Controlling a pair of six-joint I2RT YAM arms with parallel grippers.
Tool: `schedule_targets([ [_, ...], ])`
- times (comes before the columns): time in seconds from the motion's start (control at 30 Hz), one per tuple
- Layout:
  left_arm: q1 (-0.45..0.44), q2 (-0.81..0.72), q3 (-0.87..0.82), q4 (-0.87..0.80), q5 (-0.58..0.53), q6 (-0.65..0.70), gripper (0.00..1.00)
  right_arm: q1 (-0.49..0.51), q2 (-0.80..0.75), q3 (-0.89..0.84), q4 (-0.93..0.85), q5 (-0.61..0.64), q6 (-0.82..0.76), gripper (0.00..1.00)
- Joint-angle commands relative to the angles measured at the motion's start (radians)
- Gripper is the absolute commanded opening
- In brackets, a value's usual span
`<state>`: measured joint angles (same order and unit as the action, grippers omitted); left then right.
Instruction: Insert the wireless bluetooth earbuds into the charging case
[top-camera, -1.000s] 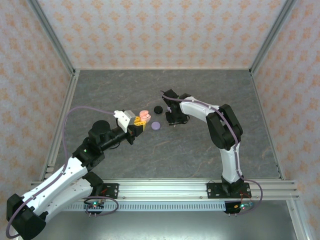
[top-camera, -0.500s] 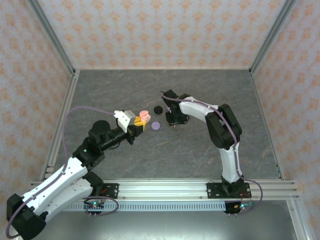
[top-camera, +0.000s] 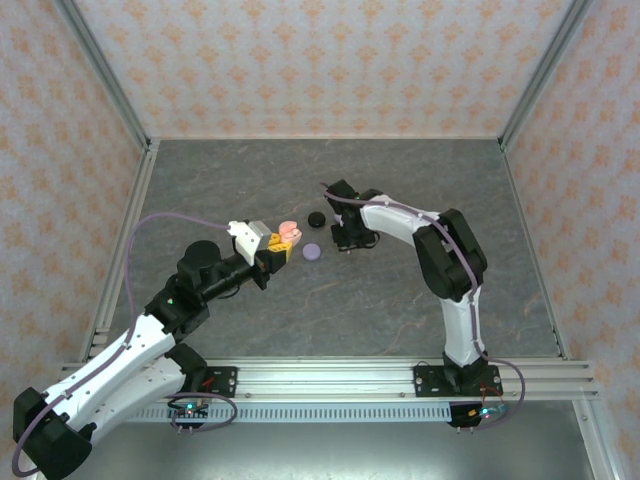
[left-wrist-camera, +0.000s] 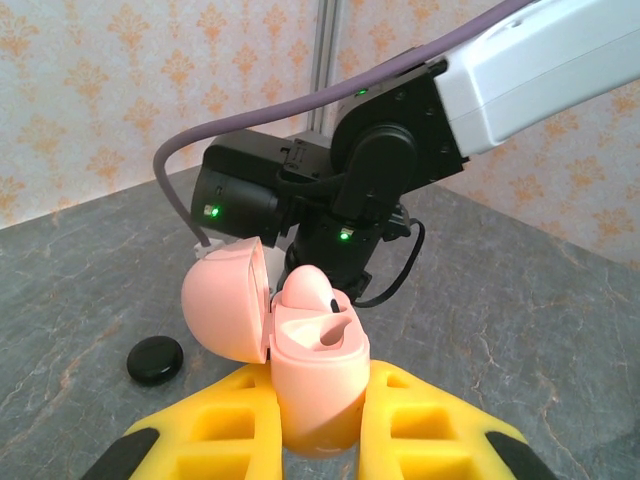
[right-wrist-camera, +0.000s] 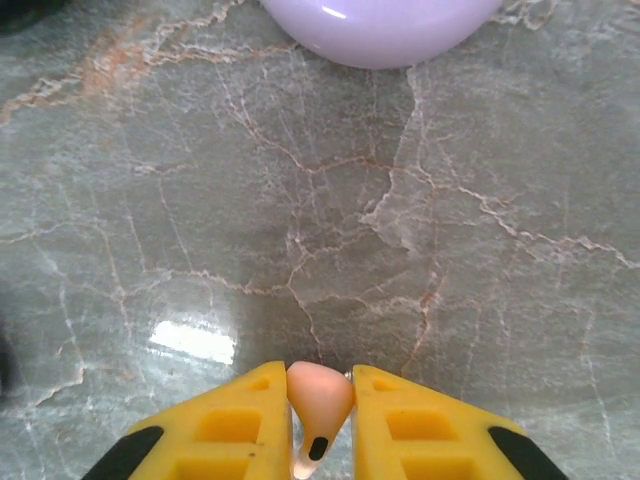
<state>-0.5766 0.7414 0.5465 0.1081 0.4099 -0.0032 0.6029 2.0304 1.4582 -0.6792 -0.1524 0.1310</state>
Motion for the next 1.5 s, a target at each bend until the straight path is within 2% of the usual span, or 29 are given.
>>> schedule_targets([
  [0.0,-0.008,-0.013,-0.008,0.04,0.003,-0.033,0.0,-0.004,-0.144,-0.054,0.087,0.03,-0.035,0.18],
  [0.17,-0.008,0.013,-0.019,0.102,0.033,-0.069,0.0,-0.003,-0.334,-0.146,0.187,-0.045,-0.055,0.18],
  [0.4,-0.008,0.082,-0.01,0.192,0.085,-0.107,0.0,-0.002,-0.596,-0.247,0.339,-0.3,-0.068,0.18],
  [0.67,-0.019,0.167,0.022,0.26,0.152,-0.128,0.0,0.001,-0.802,-0.34,0.509,-0.507,-0.064,0.18],
  [1.13,-0.034,0.195,0.059,0.253,0.178,-0.103,0.0,0.105,-0.838,-0.359,0.603,-0.497,-0.062,0.19],
  [1.47,-0.038,0.183,0.062,0.239,0.163,-0.097,0.0,0.122,-0.823,-0.371,0.589,-0.49,-0.079,0.19],
])
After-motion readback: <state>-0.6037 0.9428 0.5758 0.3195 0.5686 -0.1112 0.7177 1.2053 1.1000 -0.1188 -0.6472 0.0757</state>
